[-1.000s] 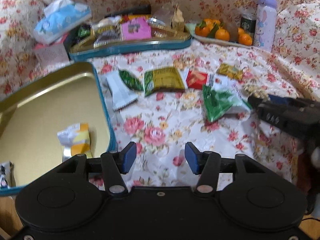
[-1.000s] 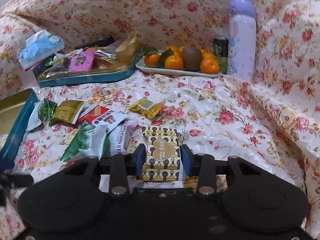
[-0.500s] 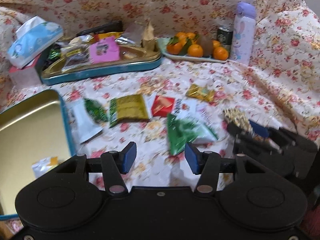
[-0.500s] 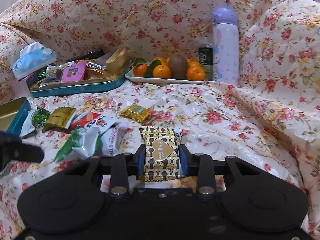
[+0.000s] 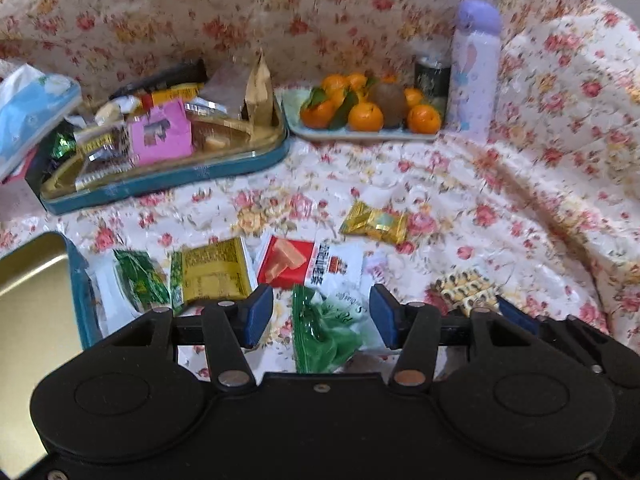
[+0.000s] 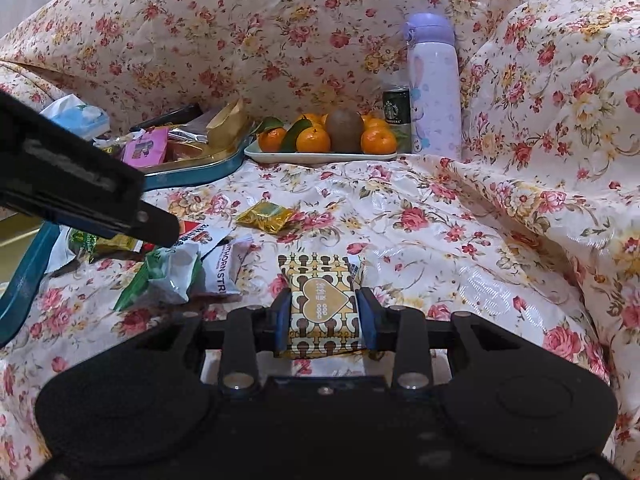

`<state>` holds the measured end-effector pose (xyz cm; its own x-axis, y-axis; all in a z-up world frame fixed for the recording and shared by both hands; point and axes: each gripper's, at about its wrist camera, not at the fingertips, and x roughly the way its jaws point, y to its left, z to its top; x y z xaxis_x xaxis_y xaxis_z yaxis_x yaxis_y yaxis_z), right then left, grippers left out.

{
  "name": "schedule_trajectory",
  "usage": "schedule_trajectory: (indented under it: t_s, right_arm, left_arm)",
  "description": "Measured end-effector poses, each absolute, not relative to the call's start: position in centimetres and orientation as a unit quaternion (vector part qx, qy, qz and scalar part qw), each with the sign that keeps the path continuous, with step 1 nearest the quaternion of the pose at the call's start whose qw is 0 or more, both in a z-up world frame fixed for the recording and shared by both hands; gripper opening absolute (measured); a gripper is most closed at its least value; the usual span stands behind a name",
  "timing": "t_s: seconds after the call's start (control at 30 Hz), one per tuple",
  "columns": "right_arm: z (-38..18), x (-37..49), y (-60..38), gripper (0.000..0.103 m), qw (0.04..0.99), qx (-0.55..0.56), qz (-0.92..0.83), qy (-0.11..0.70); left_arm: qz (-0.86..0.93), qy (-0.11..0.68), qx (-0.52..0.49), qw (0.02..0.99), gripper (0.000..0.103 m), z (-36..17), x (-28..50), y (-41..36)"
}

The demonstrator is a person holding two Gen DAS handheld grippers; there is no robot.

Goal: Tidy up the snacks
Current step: 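Lower the left gripper onto the green candy bag while the right gripper holds the biscuit packet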

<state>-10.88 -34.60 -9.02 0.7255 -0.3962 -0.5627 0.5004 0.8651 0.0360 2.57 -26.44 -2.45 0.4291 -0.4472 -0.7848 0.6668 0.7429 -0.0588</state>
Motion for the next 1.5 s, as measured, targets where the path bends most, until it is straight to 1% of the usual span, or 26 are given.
schedule_trajectory:
  t_s: [0.13,0.17,0.37,0.53,0.57,0.67,0.9,1.2,1.5]
  right_arm:
    - [-8.9,-10.9,-34.6,0.036,0.923,0.095,-0.243,0.282]
    - [-8.9,-10.9,-34.6,0.036,0.923,0.095,-0.243,0.283]
    - [-8.8,-10.9,-34.6,0.036,0.922,0.096,-0.244,0.285]
    - [-8.8,-10.8,-34.5,0.037,0.922,0.094,-0.244,0.287]
    - [-8.8,-10.7,-34.5,0.037,0.921,0.093,-0.244,0.288]
    - [-8.8,-10.6,-34.6,0.037,0.921,0.094,-0.243,0.289]
    - [-8.8,-10.6,-34.8,0.037,0.922,0.095,-0.238,0.29]
    - [-8.8,-10.8,-34.9,0.037,0.923,0.1,-0.235,0.287]
    - [-8.8,-10.6,-34.7,0.037,0.923,0.091,-0.236,0.289]
  left_arm:
    - [-0.342,0.435,0.147,0.82,0.06,-3.2,2.2,-26.1]
    - [-0.339,0.433,0.154,0.821,0.062,-3.3,2.0,-25.9]
    - [-0.306,0.449,0.17,0.822,0.061,-4.5,2.2,-23.5]
    - [-0.27,0.468,0.138,0.83,0.06,-4.6,3.2,-21.1]
    - [-0.267,0.468,0.13,0.832,0.058,-4.4,3.2,-20.9]
    - [-0.28,0.45,0.115,0.84,0.057,-3.4,2.9,-20.4]
    - [-0.332,0.414,0.134,0.837,0.058,-1.9,2.1,-22.7]
    - [-0.346,0.432,0.156,0.818,0.058,-3.7,2.4,-24.7]
    - [-0.346,0.443,0.143,0.815,0.058,-4.3,3.0,-25.7]
